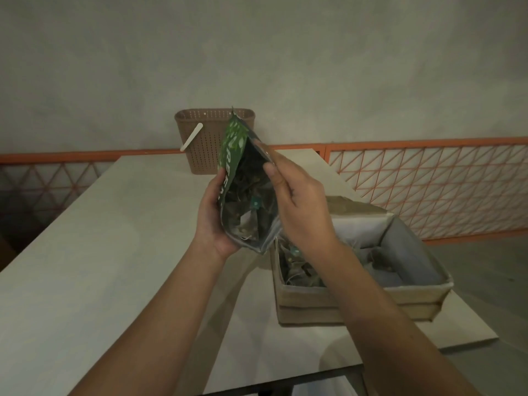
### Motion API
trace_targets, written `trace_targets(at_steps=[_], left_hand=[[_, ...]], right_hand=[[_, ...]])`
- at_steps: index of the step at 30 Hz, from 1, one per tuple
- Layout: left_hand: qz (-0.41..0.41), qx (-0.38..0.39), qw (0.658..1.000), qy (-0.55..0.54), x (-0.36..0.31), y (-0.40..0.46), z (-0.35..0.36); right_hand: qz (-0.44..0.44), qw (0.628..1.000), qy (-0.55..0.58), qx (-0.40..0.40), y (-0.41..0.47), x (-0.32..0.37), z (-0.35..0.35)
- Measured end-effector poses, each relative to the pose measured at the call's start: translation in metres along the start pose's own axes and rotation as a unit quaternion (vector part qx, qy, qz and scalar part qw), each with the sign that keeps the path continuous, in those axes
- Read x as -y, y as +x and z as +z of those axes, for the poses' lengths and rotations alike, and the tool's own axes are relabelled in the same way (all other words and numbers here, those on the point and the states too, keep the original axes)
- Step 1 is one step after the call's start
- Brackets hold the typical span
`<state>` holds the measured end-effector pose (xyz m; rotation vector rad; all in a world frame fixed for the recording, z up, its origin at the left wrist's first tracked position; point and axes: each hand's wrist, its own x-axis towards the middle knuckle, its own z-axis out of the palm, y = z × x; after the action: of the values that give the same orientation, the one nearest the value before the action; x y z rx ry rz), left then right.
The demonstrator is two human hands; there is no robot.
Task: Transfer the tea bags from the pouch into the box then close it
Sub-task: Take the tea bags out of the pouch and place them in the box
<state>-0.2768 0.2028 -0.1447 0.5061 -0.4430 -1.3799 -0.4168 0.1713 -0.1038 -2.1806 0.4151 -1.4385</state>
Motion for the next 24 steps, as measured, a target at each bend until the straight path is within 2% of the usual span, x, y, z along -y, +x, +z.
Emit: trace_targets(at_steps=[6, 9, 12, 16, 17, 20, 24], left_hand=[[0.023, 0.031, 0.999, 0.010, -0.001, -0.005, 0.013], [0.013, 0.002, 1.000, 0.021, 0.000, -0.001, 0.011], [-0.015, 0.003, 1.000, 0.007, 0.003, -0.003, 0.009], [-0.042, -0.030, 0.999, -0.004, 0.003, -0.001, 0.002], [-0.045, -0.034, 0.998, -0.007, 0.002, 0.001, 0.000], [-0.044, -0.048, 0.998, -0.020, 0.001, 0.003, -0.003], [-0.040, -0.047, 0.997, -0.039, 0.006, 0.000, -0.001]], right_hand=[[-0.073, 0.996, 0.009, -0.057, -0.002, 0.006, -0.003], [-0.003, 0.999, -0.020, -0.039, -0.001, -0.002, 0.001], [0.019, 0.998, -0.044, -0.033, 0.000, -0.005, -0.004], [0.074, 0.995, 0.058, -0.029, -0.010, 0.002, -0.009], [0.079, 0.995, 0.053, -0.029, -0.014, 0.003, -0.010], [0.090, 0.993, -0.073, 0.005, -0.029, 0.001, -0.009], [0.118, 0.956, -0.259, 0.076, -0.043, 0.001, 0.002]])
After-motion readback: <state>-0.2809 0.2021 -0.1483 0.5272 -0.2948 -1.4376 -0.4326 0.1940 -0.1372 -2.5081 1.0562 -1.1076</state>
